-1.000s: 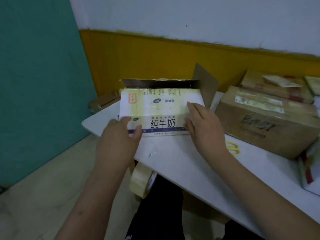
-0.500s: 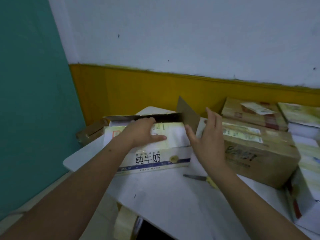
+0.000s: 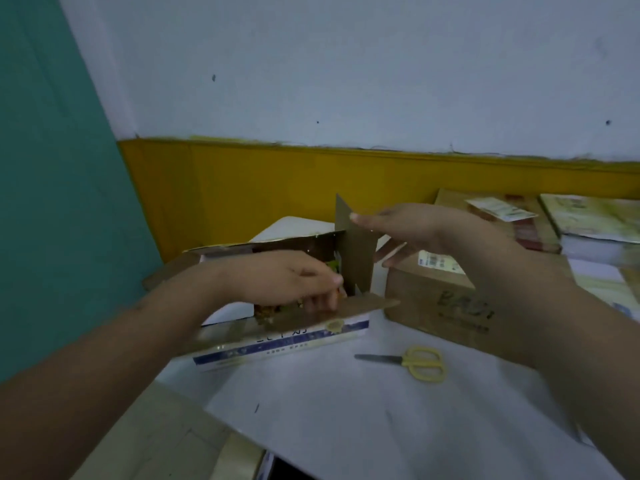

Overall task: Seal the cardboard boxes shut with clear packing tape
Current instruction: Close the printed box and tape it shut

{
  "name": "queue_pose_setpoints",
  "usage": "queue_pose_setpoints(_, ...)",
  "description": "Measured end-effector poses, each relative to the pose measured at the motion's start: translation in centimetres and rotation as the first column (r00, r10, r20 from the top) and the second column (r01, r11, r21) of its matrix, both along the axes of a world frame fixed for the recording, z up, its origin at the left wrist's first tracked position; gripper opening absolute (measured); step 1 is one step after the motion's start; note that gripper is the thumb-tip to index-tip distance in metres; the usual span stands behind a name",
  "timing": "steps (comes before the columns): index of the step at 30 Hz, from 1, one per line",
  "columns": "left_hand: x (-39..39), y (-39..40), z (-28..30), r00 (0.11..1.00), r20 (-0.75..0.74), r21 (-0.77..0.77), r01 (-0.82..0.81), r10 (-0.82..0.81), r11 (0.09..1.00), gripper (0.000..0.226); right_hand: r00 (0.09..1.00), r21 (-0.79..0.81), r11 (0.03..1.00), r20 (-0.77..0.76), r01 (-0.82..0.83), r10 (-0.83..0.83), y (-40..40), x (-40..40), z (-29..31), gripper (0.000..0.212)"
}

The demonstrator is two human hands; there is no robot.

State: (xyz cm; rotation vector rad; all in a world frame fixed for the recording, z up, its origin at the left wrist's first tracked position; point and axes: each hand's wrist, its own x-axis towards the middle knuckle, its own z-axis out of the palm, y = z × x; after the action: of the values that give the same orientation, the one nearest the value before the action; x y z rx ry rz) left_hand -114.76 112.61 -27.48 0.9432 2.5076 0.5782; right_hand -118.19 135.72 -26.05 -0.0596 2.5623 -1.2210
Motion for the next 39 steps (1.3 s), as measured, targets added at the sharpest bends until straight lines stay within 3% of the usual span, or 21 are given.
queue_pose_setpoints(2,-0.1,1.7,-1.2,0.998,0.023,-0.121,0.054,-0.051,0.991,0.03,0.999,0.148,0.989,-0.054,0.011,-0.003,-0.9,-0.4,-0.5,0.054)
queue_pose_setpoints(5,-1.3,3.1,-3.6,0.99,-0.121,-0.203,0.051,-0.077,0.978,0.049,0.986,0.257,0.964,-0.164,0.07,-0.028,-2.4,-1.0,-2.2,0.047)
queue_pose_setpoints(8,-2.8,3.1,-6.1,0.973,-0.229,-0.154,-0.025,-0.011,0.988,0.067,0.964,0.223,0.966,-0.256,0.129,-0.07,-2.3,-1.3,-3.5,0.042)
queue_pose_setpoints(12,-3.5,4.4,-9.2,0.983,-0.169,0.071,-0.057,0.069,0.996,0.046,0.95,0.01,0.977,-0.234,0.213,-0.205,-1.5,-1.4,-4.1,0.036)
queue_pose_setpoints(16,-4.4,5.5,-9.9,0.963,-0.066,0.252,-0.238,0.262,0.938,0.047,0.959,0.065,0.981,-0.233,0.184,-0.164,-1.3,-1.3,-4.2,0.037)
queue_pose_setpoints(20,-4.8,6.5,-9.4,0.924,0.116,0.23,-0.382,0.365,0.895,0.042,0.943,0.06,0.973,-0.265,0.225,-0.201,-1.7,-1.6,-4.4,0.036)
queue_pose_setpoints(22,-5.4,6.3,-8.3,0.934,0.116,0.159,-0.354,0.339,0.922,0.041,0.922,0.12,0.965,-0.342,0.232,-0.179,-1.8,-1.8,-5.0,0.038)
queue_pose_setpoints(24,-6.9,4.8,-7.1,0.978,-0.033,0.097,-0.2,0.204,0.975,0.041,0.861,0.098,0.953,-0.462,0.288,-0.213,-1.5,-1.8,-6.0,0.037)
queue_pose_setpoints(25,-8.1,3.7,-6.5,0.97,-0.189,0.051,-0.148,0.155,0.988,0.039,0.818,0.063,0.946,-0.523,0.318,-0.241,-1.3,-1.6,-6.6,0.037)
queue_pose_setpoints(27,-11.3,0.8,-5.9,0.841,-0.524,-0.047,-0.184,0.132,0.982,0.039,0.717,-0.013,0.929,-0.632,0.369,-0.294,-1.2,-0.9,-7.9,0.032)
queue_pose_setpoints(28,-12.8,-0.7,-6.0,0.771,-0.62,-0.067,-0.239,0.147,0.969,0.048,0.67,-0.056,0.922,-0.671,0.383,-0.319,-1.4,-0.5,-8.4,0.028)
queue_pose_setpoints(31,-16.4,-3.8,-6.8,0.734,-0.642,-0.085,-0.357,0.223,0.93,0.068,0.585,-0.128,0.901,-0.721,0.414,-0.371,-2.7,0.4,-9.4,0.036)
queue_pose_setpoints(34,-18.4,-4.6,-8.0,0.774,-0.559,-0.122,-0.432,0.298,0.894,0.061,0.621,0.011,0.936,-0.751,0.351,-0.224,-3.7,0.6,-9.4,0.047)
queue_pose_setpoints(36,-19.0,-5.2,-8.1,0.788,-0.505,-0.063,-0.441,0.352,0.895,0.057,0.705,0.187,0.975,-0.708,0.122,0.048,-4.1,1.2,-8.7,0.049)
queue_pose_setpoints(37,-19.3,-5.7,-7.9,0.77,-0.49,0.013,-0.463,0.41,0.886,0.057,0.773,0.316,0.949,-0.599,-0.014,0.211,-4.4,1.4,-8.4,0.05)
queue_pose_setpoints(39,-20.0,-7.4,-7.4,0.667,-0.534,0.09,-0.566,0.519,0.82,0.063,0.853,0.588,0.762,-0.221,-0.27,0.473,-5.0,1.5,-8.4,0.065)
